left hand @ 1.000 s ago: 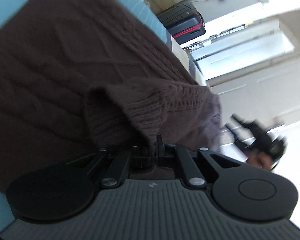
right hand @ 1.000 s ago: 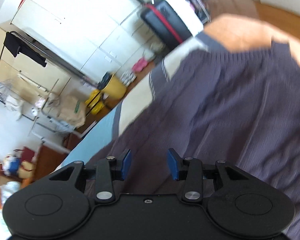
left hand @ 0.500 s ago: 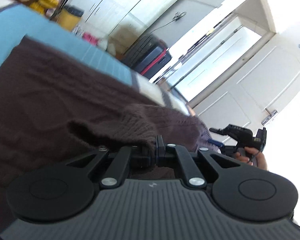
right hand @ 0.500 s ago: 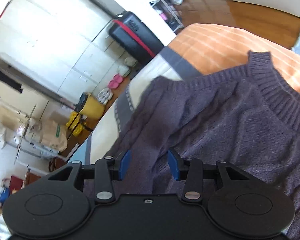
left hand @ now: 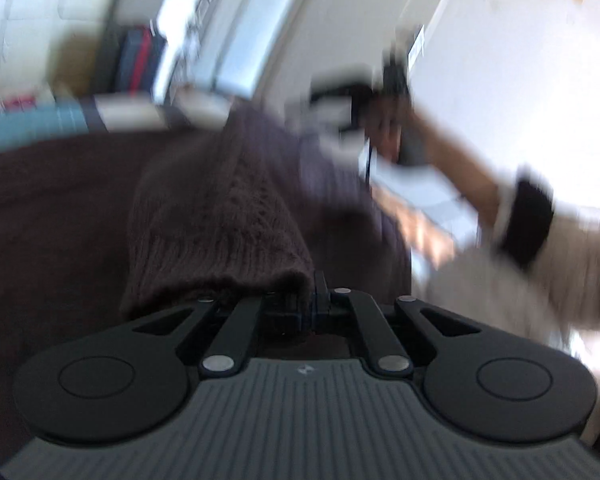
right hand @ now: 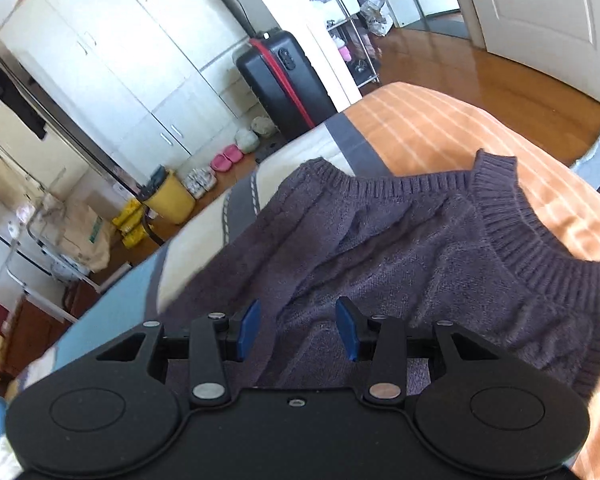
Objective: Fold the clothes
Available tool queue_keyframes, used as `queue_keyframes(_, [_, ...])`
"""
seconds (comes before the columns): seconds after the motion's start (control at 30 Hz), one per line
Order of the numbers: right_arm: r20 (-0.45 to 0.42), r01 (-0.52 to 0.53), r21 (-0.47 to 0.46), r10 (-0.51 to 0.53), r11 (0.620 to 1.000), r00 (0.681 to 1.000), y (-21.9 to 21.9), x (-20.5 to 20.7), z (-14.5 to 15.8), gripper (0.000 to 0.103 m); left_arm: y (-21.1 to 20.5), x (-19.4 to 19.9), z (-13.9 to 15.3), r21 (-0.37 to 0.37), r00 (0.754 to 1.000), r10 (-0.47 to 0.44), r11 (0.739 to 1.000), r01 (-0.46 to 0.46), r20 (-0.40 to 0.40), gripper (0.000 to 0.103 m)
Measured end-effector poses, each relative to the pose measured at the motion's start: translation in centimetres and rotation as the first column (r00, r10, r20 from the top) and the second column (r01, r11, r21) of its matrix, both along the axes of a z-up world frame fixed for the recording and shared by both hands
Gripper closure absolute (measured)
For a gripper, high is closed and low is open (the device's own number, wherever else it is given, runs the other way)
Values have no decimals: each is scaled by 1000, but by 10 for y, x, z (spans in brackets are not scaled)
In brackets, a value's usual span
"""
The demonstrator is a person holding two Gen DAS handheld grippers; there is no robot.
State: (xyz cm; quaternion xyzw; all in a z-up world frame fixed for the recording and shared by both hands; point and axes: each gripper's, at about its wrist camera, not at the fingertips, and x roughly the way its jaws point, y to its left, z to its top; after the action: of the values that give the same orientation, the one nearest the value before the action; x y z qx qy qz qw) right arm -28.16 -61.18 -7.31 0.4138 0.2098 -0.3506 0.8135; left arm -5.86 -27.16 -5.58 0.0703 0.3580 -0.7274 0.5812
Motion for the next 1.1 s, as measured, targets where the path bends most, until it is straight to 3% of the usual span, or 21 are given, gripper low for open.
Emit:
queue_keyframes(0.13, [87, 4, 38, -8, 999, 996, -1, -9, 0, 50, -10, 5, -20, 112, 1000, 2, 994, 0, -19, 100])
queue_keyframes(0.23, [153, 16, 104, -32, 994, 988, -10, -9, -12, 40, -3, 9, -17, 120, 997, 23, 993, -15, -67, 100])
queue_keyframes(0.37, [209, 35, 186, -75, 982, 975, -27, -4, -28, 39, 3, 8, -10, 96, 998, 31, 995, -25, -59, 99])
queue_keyframes(0.53, [214, -26, 130, -3, 991, 977, -36, 35, -37, 39, 4, 14, -8, 77, 997, 55, 996, -50, -61, 99])
queue_keyframes(0.57, [182, -52, 95, 34, 994, 983, -32, 44, -40, 46, 5, 14, -5, 65, 997, 54, 997, -51, -58, 99])
queue_keyframes(0.6, [145, -81, 57, 72, 995, 987, -28, 52, -43, 92, 6, 16, -2, 54, 997, 64, 997, -61, -52, 99])
queue_keyframes(0.67, [75, -101, -18, 103, 995, 992, -20, 62, -43, 93, 9, 23, 6, 22, 994, 98, 995, -97, -48, 99])
queue_keyframes(0.8, [169, -13, -76, 26, 997, 985, -7, 22, -5, 94, 23, 49, 24, -74, 971, 218, 971, -225, -101, 99])
queue_keyframes(0.83, [185, 4, -92, 13, 996, 983, -1, 10, 7, 94, 27, 54, 27, -67, 964, 246, 965, -253, -96, 99])
queue_keyframes(0.9, [70, 10, -114, -2, 993, 998, 20, -9, 22, 94, 34, 64, 32, -44, 950, 301, 951, -305, -78, 99])
queue_keyframes(1.0, [-98, -3, 5, 4, 1000, 995, 36, -21, 1, 93, 44, 75, 30, 3, 928, 346, 937, -349, -139, 98])
queue_keyframes(1.1, [-235, 1, 105, 24, 994, 972, 43, -28, -17, 87, 47, 78, 25, 60, 915, 373, 928, -368, -157, 98])
